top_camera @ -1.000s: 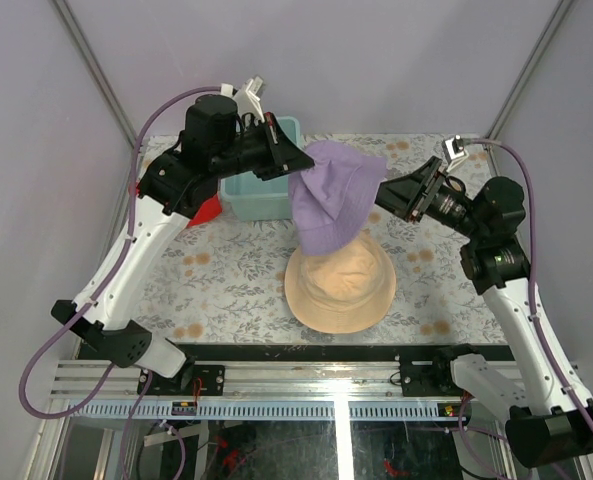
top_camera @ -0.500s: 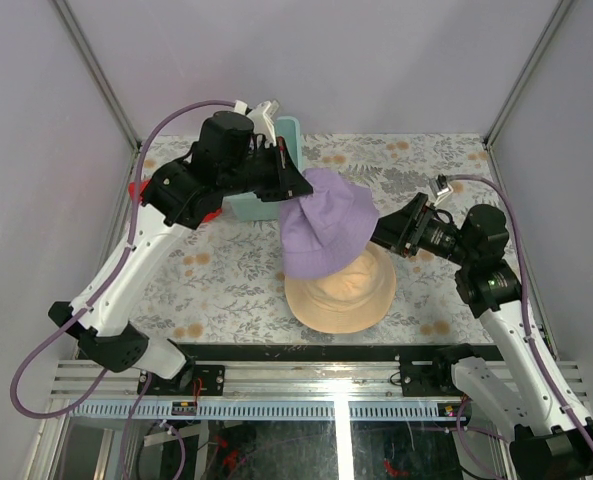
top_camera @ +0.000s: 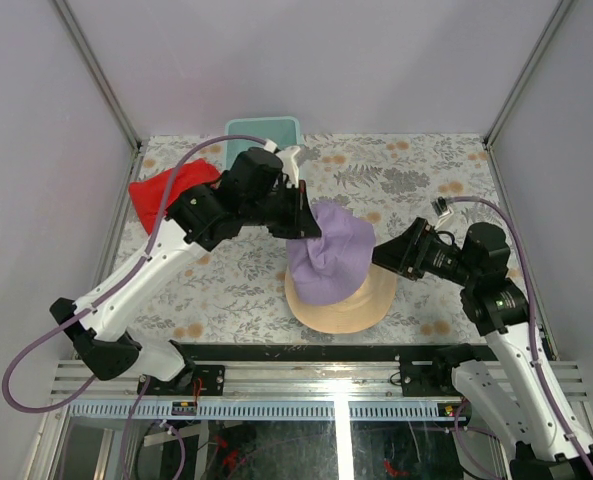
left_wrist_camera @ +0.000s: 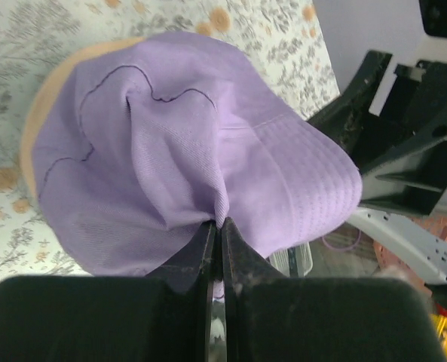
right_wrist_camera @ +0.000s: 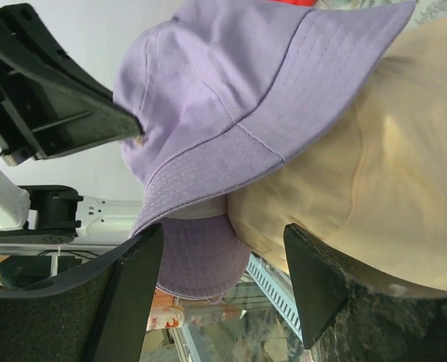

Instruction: Stack the hats

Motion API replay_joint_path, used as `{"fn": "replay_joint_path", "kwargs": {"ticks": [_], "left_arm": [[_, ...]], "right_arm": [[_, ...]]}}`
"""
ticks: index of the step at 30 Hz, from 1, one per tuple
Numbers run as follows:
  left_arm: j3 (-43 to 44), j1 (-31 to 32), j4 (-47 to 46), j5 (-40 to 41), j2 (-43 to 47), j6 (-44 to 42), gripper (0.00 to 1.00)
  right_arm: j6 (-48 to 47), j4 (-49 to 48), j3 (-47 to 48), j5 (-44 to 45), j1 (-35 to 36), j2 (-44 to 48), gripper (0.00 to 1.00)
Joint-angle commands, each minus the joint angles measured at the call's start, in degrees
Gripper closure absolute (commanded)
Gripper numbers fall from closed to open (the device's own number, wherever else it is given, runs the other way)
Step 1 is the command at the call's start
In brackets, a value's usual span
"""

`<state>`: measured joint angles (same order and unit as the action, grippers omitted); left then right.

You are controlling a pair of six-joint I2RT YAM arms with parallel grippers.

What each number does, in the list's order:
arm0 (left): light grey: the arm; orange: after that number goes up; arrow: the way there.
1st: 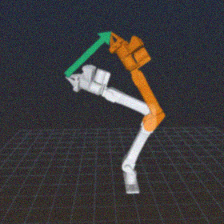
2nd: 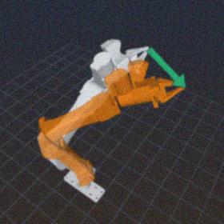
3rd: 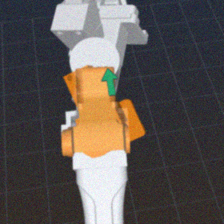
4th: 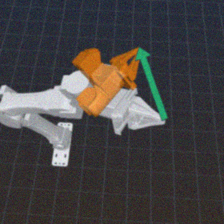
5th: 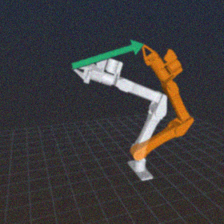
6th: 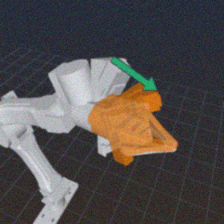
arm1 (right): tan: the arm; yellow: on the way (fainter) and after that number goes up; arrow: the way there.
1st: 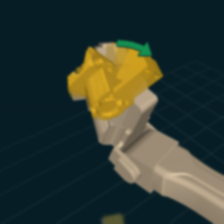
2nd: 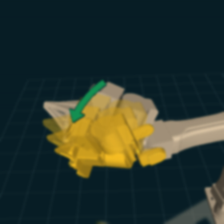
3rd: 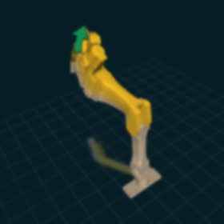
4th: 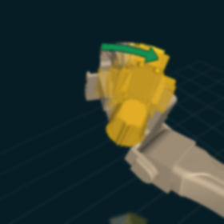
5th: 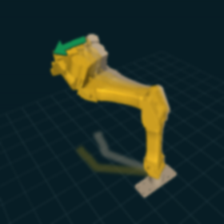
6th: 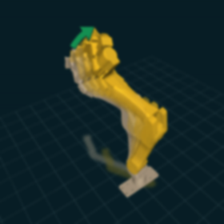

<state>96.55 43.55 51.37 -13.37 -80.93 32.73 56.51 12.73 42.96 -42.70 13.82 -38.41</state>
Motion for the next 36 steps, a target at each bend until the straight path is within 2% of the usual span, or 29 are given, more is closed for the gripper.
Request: {"fn": "replay_joint_path", "kwargs": {"ticks": [1,5,8,13,17,19,29,33,36], "left_arm": [[-0.85,4.33,-3.47,-1.22,-0.71,0.18,1.0],[-2.26,6.89,-3.94,-0.92,-1.25,0.55,1.0],[-3.08,7.5,-3.98,-0.81,-1.06,0.67,1.0],[-3.77,7.69,-4.0,-0.47,-0.29,0.61,1.0],[-3.57,7.69,-4.58,-0.59,-0.29,0.54,1.0],[-3.5,7.73,-5.08,-0.77,-0.39,0.58,1.0],[-2.63,7.87,-5.49,-0.84,0.3,0.1,1.0],[-2.71,7.85,-5.51,-1.21,0.31,-0.31,1.0],[-2.37,7.84,-5.62,-1.01,0.32,-0.64,1.0]], "right_arm": [[-5.12,7.88,0.44,2.1,0.43,2.38,0.28],[-11.0,18.87,1.33,7.25,0.45,4.87,0.28],[-15.56,28.41,2.92,15.52,0.39,6.01,0.28],[-13.89,35.49,3.81,27.12,0.44,8.35,0.29],[-12.49,38.42,4.93,32.78,0.37,8.35,0.29],[-12.12,36.53,5.87,32.22,0.37,8.58,0.29],[-6.64,16.56,12.56,18.28,0.38,6.49,0.28],[1.79,7.8,7.77,10.11,0.41,4.24,0.29],[3.49,5.82,5.19,10.07,0.44,4.29,0.3]]}}
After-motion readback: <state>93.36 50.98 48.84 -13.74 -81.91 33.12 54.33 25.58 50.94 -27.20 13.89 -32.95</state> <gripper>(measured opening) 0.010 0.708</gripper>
